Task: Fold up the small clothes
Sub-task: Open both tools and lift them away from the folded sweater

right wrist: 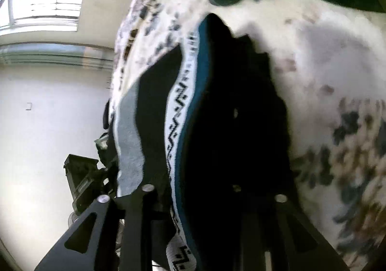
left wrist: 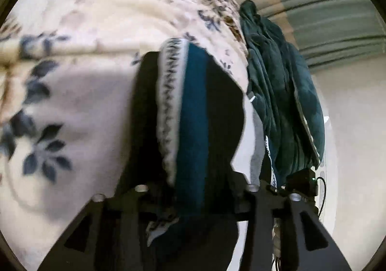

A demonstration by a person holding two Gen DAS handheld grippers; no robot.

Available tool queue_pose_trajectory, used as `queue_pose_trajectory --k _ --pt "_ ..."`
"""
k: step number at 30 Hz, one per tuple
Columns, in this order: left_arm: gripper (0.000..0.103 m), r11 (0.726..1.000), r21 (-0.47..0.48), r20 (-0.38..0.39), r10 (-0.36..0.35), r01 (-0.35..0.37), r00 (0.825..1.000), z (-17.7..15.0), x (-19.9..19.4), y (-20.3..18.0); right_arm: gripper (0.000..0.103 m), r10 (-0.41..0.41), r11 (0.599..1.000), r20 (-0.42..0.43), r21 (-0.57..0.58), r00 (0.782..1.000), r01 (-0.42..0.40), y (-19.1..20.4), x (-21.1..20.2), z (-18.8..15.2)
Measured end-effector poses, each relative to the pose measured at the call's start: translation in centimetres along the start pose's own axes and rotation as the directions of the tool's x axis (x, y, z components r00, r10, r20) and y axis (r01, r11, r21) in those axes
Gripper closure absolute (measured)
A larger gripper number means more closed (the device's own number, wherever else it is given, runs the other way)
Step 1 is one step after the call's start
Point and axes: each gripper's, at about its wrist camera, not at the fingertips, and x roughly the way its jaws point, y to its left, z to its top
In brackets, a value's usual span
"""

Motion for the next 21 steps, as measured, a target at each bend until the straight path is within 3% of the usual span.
queue_pose_trajectory --k 1,4,5,6,8,9,10,12,14,17,19,21 --pt "0.063 1.000 -0.004 0.003 0.004 -0.004 1.000 -0.3 -0.7 -0.1 0.056 -0.024 1.000 0.017 0.007 1.000 0.024 -0.1 -0.9 -0.2" --pt "0.063 0.996 0.031 0.053 0.081 -0.083 0.995 -2.6 -3.6 -1.4 0.052 -0.117 0.993 0.090 -0.011 0.989 0.118 0.2 -3.8 -0.7" --pt "0.063 0.991 0.050 0.072 0.120 -0.124 0.990 -3.1 -4.1 -2.0 0.052 -0.171 0.983 0.129 -0.040 0.977 0.178 1.4 -4.8 -1.2" --pt "0.061 0.972 0.085 0.105 0.211 -0.221 0.972 -4.3 -5.0 -3.1 0.052 -0.214 0.970 0.164 -0.079 0.963 0.229 2.5 -5.6 -1.8" --pt "0.044 0.925 0.132 0.153 0.335 -0.356 0.930 -5.8 -5.1 -4.7 0.051 -0.314 0.921 0.221 -0.163 0.923 0.353 4.8 -6.6 -4.1" --pt "0.024 0.907 0.152 0.171 0.368 -0.393 0.914 -6.6 -5.0 -5.5 0.051 -0.343 0.901 0.238 -0.190 0.909 0.390 5.6 -6.9 -5.1" --pt "0.015 0.895 0.164 0.181 0.386 -0.415 0.905 -7.1 -4.8 -5.8 0.051 -0.371 0.880 0.245 -0.214 0.896 0.424 6.0 -7.0 -6.4" --pt "0.015 0.867 0.194 0.195 0.424 -0.458 0.884 -8.2 -4.0 -6.7 0.051 -0.439 0.838 0.231 -0.243 0.868 0.488 5.8 -6.3 -8.5" --pt "0.015 0.836 0.205 0.167 0.483 -0.509 0.860 -8.9 -2.4 -6.7 0.051 -0.540 0.781 0.211 -0.234 0.815 0.578 4.3 -4.6 -9.4" --pt "0.014 0.806 0.215 0.161 0.528 -0.552 0.834 -9.6 -1.2 -6.5 0.051 -0.593 0.752 0.208 -0.203 0.778 0.627 2.3 -4.2 -10.4" --pt "0.014 0.792 0.227 0.177 0.538 -0.566 0.824 -9.8 -1.4 -7.0 0.051 -0.607 0.739 0.225 -0.195 0.762 0.645 3.1 -4.2 -10.3" --pt "0.014 0.769 0.249 0.206 0.552 -0.589 0.808 -10.3 -2.0 -8.4 0.042 -0.627 0.703 0.282 -0.196 0.726 0.684 4.8 -5.1 -11.0"
